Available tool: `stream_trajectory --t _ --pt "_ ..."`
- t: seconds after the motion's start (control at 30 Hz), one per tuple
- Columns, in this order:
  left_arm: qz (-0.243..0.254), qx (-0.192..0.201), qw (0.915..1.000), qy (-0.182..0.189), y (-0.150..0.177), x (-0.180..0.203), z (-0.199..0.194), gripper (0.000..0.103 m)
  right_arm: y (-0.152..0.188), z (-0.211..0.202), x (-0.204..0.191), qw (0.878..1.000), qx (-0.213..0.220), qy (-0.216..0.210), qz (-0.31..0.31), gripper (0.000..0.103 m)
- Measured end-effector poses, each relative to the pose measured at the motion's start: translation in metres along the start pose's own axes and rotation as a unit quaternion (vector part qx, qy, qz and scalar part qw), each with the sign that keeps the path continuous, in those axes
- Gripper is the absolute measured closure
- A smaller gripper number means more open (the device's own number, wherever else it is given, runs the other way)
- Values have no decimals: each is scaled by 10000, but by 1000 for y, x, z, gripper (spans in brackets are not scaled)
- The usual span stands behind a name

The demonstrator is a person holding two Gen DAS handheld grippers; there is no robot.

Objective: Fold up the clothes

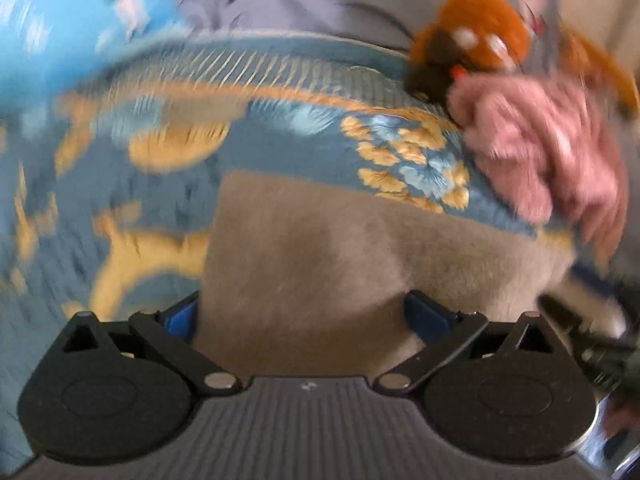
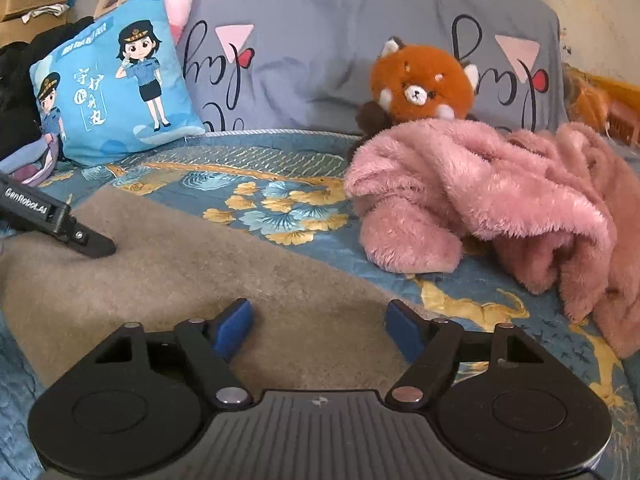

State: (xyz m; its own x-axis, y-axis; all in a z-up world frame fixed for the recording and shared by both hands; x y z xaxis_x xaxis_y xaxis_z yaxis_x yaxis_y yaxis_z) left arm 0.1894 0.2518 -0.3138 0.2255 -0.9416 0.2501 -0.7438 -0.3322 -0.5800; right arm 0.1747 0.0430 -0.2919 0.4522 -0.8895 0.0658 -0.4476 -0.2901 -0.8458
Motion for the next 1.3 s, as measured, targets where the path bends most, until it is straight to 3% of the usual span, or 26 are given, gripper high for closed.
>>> stream_trajectory --t 0.07,0.2,0.3,0.43,0.5,0.57,0.67,0.7,0.77,0.83,0.93,1.07,1.13,1.2,1.23,1.27,1.3 --pt "58 175 9998 11 4 -1 -3 0 -3 -3 3 10000 -18 -79 43 26" --pt "199 303 9988 -339 3 8 -23 0 -14 -26 11 9994 167 -246 203 27" --pt "207 592 9961 -615 3 7 -58 0 -14 -71 17 9969 576 -319 434 15" --pt "-765 612 9951 -92 37 -11 -100 0 22 -127 33 9813 601 -549 1745 14" --pt "-1390 571 9884 207 56 -23 -118 0 50 -140 40 9568 468 -755 2770 12" --pt "-2508 485 9638 759 80 -41 -118 0 74 -144 44 9225 383 -969 3717 12" --pt "-4049 94 8982 1709 104 -58 -94 0 98 -138 44 8625 418 -1026 4939 12" --pt "-4339 -25 8817 1852 106 -60 -85 0 101 -131 43 8459 391 -1002 5225 12" --pt "-4582 -11 8671 1954 105 -60 -74 0 106 -119 41 8145 334 -952 5713 12" --pt "-4640 75 8627 2010 99 -58 -65 0 103 -105 35 8130 285 -868 5750 11" --pt "-4987 150 8385 2192 93 -55 -50 0 95 -92 29 8150 369 -688 5742 6" --pt "-5454 571 8081 2149 91 -64 -36 0 91 -83 31 8024 502 -390 5933 1" --pt "-5574 773 7988 2127 88 -69 -34 1 88 -77 32 7959 527 -270 6026 1" --pt "-5487 828 8048 2107 83 -70 -33 1 88 -74 33 7919 512 -285 6078 2" --pt "-5388 837 8123 2071 80 -70 -32 4 88 -73 34 7899 505 -292 6104 3" --pt "-5287 847 8198 2030 77 -70 -32 7 88 -71 34 7880 497 -300 6130 11" --pt "-5171 864 8289 1950 75 -71 -32 18 88 -70 35 7860 490 -307 6156 18"
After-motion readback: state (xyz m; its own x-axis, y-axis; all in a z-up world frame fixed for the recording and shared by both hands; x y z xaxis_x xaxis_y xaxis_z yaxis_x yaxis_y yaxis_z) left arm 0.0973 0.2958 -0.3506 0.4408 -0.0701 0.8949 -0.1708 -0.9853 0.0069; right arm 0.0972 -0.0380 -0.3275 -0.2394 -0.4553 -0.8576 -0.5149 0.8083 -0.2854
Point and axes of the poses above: each gripper's, at about its wrist camera, not at the fingertips, and z roughly the way its jaws point, x to its right, y to its underside, the point moved 7 cm from there along z, roughly the way its jaws point, and after that the axes turned 2 degrees about x, right-handed, at the moved point
